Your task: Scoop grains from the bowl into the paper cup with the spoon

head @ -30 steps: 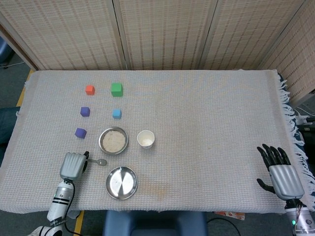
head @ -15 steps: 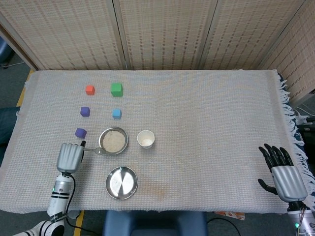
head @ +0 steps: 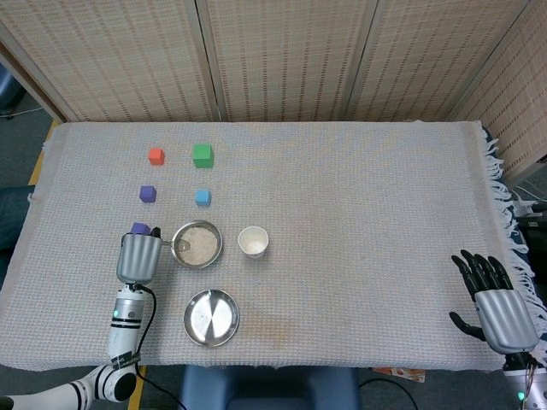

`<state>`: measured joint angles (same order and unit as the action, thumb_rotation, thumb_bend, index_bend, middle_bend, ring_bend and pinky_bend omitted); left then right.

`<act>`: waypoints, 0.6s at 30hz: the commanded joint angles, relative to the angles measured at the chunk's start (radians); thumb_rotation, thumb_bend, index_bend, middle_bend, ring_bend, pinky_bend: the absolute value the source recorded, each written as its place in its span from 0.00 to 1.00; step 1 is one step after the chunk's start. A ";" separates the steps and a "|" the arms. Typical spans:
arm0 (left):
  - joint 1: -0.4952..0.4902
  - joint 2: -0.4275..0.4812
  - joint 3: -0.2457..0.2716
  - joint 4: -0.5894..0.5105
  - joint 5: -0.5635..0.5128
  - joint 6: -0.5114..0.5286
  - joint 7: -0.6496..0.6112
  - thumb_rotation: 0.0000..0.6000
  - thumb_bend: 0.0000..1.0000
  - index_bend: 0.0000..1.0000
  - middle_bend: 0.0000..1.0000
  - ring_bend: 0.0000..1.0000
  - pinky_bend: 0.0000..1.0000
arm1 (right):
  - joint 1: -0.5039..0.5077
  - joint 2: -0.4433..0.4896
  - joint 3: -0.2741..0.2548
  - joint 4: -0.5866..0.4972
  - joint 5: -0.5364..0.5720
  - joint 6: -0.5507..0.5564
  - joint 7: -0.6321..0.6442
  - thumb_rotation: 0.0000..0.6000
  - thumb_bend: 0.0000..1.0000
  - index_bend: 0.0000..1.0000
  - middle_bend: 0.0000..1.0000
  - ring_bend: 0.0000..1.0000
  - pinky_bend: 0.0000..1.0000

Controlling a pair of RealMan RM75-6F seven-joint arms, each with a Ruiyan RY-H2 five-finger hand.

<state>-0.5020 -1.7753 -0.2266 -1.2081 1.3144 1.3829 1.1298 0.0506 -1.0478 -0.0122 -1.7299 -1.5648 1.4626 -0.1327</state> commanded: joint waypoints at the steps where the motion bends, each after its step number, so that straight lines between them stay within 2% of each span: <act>1: -0.029 -0.043 0.023 0.059 -0.001 -0.007 0.089 1.00 0.42 0.63 1.00 1.00 1.00 | -0.002 0.003 0.000 -0.003 -0.003 0.003 0.003 1.00 0.12 0.00 0.00 0.00 0.00; 11: -0.041 -0.071 0.054 0.112 0.007 0.001 0.152 1.00 0.42 0.63 1.00 1.00 1.00 | -0.004 0.025 -0.009 -0.012 -0.014 -0.001 0.033 1.00 0.12 0.00 0.00 0.00 0.00; 18: -0.068 -0.103 0.096 0.209 0.096 0.046 0.194 1.00 0.42 0.63 1.00 1.00 1.00 | -0.013 0.033 -0.011 -0.021 -0.022 0.012 0.025 1.00 0.12 0.00 0.00 0.00 0.00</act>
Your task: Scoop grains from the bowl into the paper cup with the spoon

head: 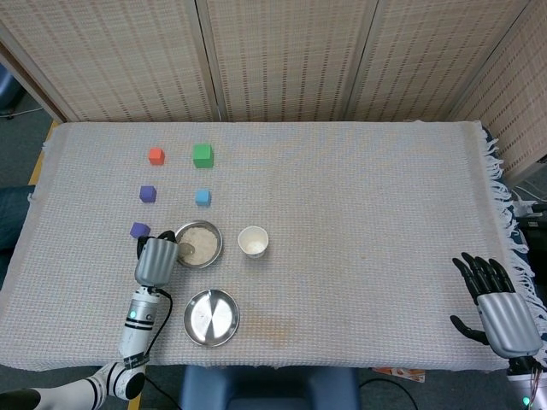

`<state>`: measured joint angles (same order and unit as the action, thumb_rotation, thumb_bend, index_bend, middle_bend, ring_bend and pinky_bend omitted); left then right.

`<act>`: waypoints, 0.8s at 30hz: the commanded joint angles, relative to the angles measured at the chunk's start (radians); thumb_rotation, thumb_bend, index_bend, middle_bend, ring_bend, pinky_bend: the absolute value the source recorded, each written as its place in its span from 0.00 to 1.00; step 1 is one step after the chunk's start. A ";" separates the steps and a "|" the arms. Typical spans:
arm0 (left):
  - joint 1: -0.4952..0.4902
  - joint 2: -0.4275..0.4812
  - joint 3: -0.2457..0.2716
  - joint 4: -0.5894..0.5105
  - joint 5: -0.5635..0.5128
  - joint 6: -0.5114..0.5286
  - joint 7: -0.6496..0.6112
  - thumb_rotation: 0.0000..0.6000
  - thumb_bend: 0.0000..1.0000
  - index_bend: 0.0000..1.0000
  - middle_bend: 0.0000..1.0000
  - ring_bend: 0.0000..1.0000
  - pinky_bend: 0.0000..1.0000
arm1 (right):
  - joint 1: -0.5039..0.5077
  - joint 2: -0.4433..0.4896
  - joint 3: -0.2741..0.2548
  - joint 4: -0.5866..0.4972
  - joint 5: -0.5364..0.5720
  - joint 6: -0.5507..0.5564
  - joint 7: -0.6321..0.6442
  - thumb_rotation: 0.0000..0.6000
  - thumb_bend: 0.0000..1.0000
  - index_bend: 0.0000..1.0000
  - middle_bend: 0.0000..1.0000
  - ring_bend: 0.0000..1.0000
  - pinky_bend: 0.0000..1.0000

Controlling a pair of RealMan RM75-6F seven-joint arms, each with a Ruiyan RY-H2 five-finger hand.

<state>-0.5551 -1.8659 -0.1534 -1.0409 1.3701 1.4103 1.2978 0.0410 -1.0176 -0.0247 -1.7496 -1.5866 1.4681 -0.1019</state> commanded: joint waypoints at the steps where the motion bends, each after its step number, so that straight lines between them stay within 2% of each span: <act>1: -0.018 -0.015 0.030 0.056 0.054 0.024 0.032 1.00 0.42 0.63 1.00 1.00 1.00 | -0.006 0.003 0.004 -0.001 -0.001 0.015 -0.010 1.00 0.12 0.00 0.00 0.00 0.00; 5: -0.028 -0.028 0.047 0.107 0.089 0.030 0.046 1.00 0.42 0.63 1.00 1.00 1.00 | -0.015 0.006 -0.002 -0.008 -0.017 0.029 -0.011 1.00 0.12 0.00 0.00 0.00 0.00; 16: -0.031 -0.060 0.045 0.211 0.078 -0.014 0.060 1.00 0.42 0.63 1.00 1.00 1.00 | -0.013 0.019 -0.018 -0.019 -0.040 0.014 0.005 1.00 0.12 0.00 0.00 0.00 0.00; 24: -0.020 -0.066 0.056 0.222 0.081 -0.026 0.031 1.00 0.42 0.63 1.00 1.00 1.00 | -0.011 0.018 -0.017 -0.019 -0.035 0.004 0.004 1.00 0.12 0.00 0.00 0.00 0.00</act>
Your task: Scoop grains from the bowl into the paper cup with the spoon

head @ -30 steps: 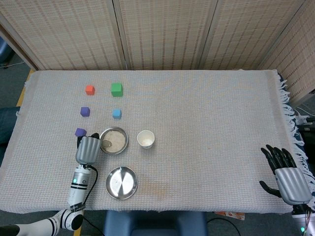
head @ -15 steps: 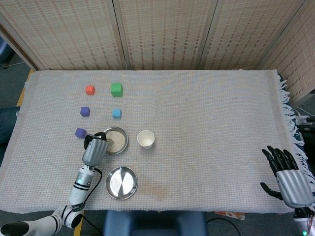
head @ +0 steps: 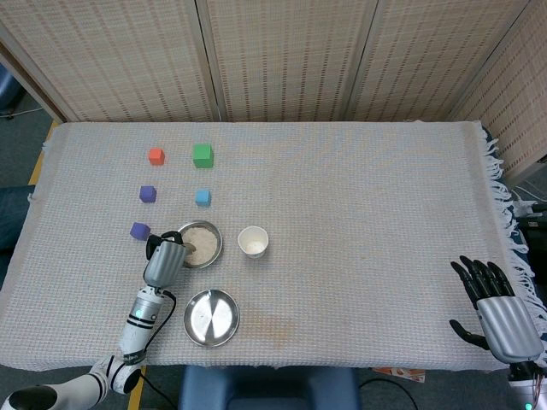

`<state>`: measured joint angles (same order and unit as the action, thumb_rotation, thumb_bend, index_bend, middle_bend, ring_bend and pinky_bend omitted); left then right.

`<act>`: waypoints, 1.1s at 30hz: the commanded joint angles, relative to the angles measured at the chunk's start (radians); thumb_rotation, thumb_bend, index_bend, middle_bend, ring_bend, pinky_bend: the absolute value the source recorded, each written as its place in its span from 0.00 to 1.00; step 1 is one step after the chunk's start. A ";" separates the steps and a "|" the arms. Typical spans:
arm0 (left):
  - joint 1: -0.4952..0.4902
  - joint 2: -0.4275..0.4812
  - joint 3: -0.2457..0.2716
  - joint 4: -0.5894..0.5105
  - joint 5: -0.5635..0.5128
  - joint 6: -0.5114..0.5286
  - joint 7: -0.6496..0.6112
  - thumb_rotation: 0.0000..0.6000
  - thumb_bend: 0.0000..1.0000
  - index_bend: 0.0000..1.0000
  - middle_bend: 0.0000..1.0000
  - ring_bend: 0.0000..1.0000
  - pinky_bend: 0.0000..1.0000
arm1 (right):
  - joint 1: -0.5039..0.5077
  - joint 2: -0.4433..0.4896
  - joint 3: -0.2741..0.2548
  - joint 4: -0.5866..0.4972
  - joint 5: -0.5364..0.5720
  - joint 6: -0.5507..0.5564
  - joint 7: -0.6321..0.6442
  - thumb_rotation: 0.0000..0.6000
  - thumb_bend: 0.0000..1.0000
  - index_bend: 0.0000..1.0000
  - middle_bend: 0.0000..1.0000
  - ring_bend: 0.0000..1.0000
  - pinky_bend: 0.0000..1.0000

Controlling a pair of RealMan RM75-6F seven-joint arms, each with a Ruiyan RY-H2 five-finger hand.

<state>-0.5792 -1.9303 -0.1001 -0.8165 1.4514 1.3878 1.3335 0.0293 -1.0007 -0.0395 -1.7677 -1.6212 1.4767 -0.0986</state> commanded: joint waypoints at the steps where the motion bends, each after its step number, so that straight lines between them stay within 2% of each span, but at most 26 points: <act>1: 0.007 -0.001 0.006 -0.007 0.001 -0.005 -0.005 1.00 0.42 0.62 1.00 1.00 1.00 | 0.001 0.003 -0.004 -0.003 0.001 -0.008 0.002 1.00 0.12 0.00 0.00 0.00 0.00; 6: 0.011 0.000 0.024 -0.006 0.029 0.012 -0.016 1.00 0.42 0.62 1.00 1.00 1.00 | 0.000 0.007 -0.005 -0.009 -0.002 -0.008 0.000 1.00 0.12 0.00 0.00 0.00 0.00; 20: 0.025 0.009 0.023 -0.048 0.051 0.036 -0.064 1.00 0.41 0.64 1.00 1.00 1.00 | -0.001 0.016 -0.014 -0.020 -0.011 -0.017 -0.002 1.00 0.12 0.00 0.00 0.00 0.00; 33: 0.047 0.033 0.006 -0.158 0.026 0.016 -0.122 1.00 0.41 0.68 1.00 1.00 1.00 | -0.016 0.028 -0.036 -0.023 -0.062 0.009 0.011 1.00 0.12 0.00 0.00 0.00 0.00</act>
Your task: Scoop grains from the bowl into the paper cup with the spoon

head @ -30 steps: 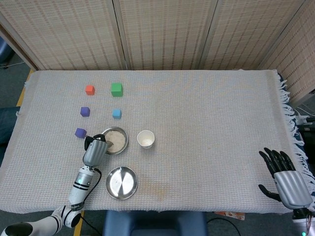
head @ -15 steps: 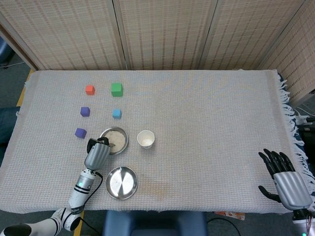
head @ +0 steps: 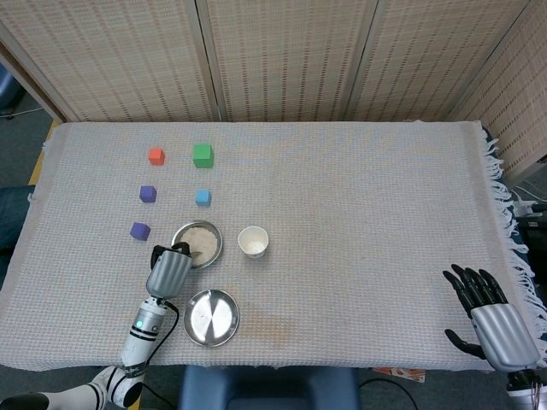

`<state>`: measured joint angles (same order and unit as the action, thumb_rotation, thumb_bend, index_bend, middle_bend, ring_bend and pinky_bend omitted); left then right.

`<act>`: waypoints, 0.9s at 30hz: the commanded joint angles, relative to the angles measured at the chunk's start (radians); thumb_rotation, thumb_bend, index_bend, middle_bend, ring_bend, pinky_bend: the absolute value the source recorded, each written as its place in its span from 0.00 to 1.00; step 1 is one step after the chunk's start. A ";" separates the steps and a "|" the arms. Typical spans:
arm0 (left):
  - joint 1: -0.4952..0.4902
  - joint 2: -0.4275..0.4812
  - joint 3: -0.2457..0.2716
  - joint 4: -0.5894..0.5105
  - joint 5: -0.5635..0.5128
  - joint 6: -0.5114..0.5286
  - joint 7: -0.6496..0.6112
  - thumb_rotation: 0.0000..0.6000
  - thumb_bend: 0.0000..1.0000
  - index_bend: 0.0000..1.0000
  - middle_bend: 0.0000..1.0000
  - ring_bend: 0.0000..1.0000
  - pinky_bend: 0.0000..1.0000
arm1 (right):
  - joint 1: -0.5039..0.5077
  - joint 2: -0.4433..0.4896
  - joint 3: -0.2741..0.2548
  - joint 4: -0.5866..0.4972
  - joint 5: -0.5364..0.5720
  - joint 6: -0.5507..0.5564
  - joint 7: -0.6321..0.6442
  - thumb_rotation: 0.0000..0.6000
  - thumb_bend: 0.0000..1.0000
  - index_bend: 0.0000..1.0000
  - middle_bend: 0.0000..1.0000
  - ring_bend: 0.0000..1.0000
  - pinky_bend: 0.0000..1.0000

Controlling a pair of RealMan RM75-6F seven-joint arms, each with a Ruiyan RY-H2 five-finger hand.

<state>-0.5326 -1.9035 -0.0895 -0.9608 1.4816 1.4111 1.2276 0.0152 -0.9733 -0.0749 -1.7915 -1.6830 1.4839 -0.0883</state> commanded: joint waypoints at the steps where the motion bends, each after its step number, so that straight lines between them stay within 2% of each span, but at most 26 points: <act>1: -0.001 0.008 -0.006 -0.017 -0.002 -0.008 -0.028 1.00 0.41 0.69 1.00 1.00 1.00 | -0.002 0.002 0.000 0.001 0.001 0.002 0.002 1.00 0.12 0.00 0.00 0.00 0.00; 7: -0.009 0.025 -0.036 -0.044 -0.006 -0.007 -0.145 1.00 0.41 0.73 1.00 1.00 1.00 | -0.007 0.003 0.000 0.003 -0.005 0.012 0.002 1.00 0.12 0.00 0.00 0.00 0.00; 17: -0.009 0.130 -0.100 -0.220 -0.085 -0.067 -0.292 1.00 0.40 0.81 1.00 1.00 1.00 | -0.010 -0.002 0.005 -0.002 0.006 0.009 -0.024 1.00 0.12 0.00 0.00 0.00 0.00; 27: 0.006 0.238 -0.205 -0.441 -0.300 -0.178 -0.468 1.00 0.40 0.84 1.00 1.00 1.00 | -0.011 -0.005 0.006 -0.007 0.010 0.004 -0.039 1.00 0.12 0.00 0.00 0.00 0.00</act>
<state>-0.5302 -1.6981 -0.2615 -1.3563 1.2323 1.2629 0.7961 0.0037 -0.9782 -0.0693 -1.7984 -1.6726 1.4880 -0.1274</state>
